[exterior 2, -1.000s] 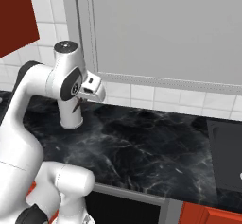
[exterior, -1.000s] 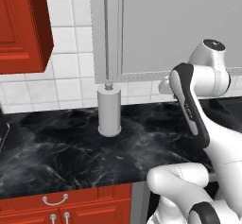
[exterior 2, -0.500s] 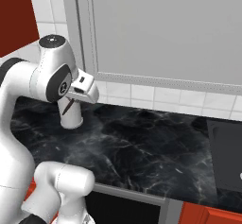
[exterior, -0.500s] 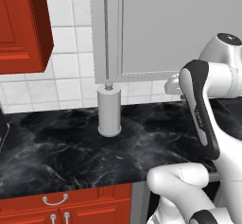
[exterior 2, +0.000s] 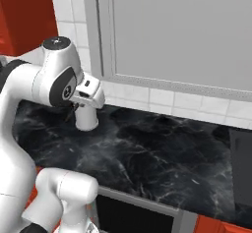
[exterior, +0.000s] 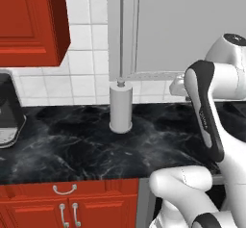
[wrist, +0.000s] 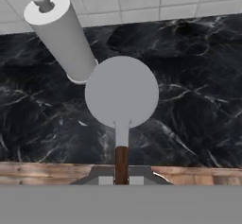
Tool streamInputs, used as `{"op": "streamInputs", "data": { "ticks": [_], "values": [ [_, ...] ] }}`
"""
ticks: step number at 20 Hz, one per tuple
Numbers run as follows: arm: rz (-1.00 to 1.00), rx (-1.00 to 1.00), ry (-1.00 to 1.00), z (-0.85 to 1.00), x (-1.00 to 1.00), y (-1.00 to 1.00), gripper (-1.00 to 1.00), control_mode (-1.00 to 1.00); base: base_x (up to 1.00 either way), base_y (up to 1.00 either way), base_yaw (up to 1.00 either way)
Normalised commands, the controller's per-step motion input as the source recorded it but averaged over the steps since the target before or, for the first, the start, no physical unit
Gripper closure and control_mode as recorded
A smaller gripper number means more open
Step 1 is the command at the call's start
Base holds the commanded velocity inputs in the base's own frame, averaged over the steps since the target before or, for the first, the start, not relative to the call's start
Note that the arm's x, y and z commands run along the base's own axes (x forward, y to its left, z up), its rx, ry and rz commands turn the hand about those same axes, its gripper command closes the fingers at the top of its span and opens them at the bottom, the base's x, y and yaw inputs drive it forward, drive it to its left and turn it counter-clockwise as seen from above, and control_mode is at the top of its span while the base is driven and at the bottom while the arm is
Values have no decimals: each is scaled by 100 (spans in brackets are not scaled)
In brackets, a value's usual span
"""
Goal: Organize the utensils by type. Pick up the wooden spoons from the counter and place them in the open cabinet. Then pick up the metallic utensils from the counter and place them in the open drawer.
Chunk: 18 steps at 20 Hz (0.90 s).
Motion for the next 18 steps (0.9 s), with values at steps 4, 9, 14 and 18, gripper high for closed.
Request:
{"op": "streamInputs", "data": {
  "ticks": [4,9,14,18],
  "values": [
    [0,0,0,0,0,0,100,100,-35,14,97],
    [0,0,0,0,0,0,100,100,-17,9,100],
    [0,0,0,0,0,0,100,100,-13,1,100],
    [0,0,0,0,0,0,100,100,-12,0,100]
  ]
}}
